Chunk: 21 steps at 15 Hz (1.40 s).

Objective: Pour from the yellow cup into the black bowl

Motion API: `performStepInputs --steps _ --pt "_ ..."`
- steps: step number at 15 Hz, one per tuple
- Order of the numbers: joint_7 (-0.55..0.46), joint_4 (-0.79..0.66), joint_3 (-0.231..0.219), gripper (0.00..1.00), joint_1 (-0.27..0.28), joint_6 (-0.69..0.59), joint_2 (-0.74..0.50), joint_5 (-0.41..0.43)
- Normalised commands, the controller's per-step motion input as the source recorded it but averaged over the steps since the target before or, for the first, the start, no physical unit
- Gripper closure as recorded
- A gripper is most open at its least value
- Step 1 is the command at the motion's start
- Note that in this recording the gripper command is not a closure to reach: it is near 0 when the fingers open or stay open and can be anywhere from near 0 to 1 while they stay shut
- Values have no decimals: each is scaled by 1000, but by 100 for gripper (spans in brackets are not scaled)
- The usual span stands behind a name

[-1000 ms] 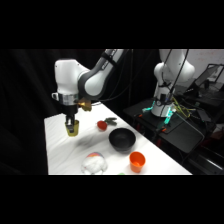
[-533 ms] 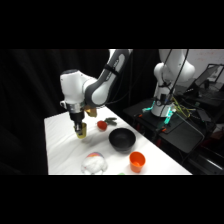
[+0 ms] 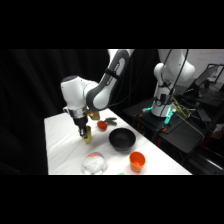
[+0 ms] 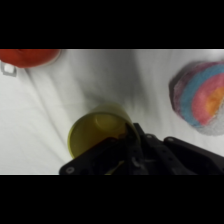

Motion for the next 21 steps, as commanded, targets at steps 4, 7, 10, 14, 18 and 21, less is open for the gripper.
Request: performStepInputs --steps 4,7,10,14,18,21 --pt "-33 223 43 11 -38 -32 138 36" --pt "-25 171 29 11 -35 -35 91 29" --pt "-7 144 19 0 -28 -52 52 26" --pt "-4 119 17 0 -29 -71 8 28" --pt "2 83 13 0 -34 -82 -40 34" --pt "-3 -9 4 0 -28 -87 -174 23"
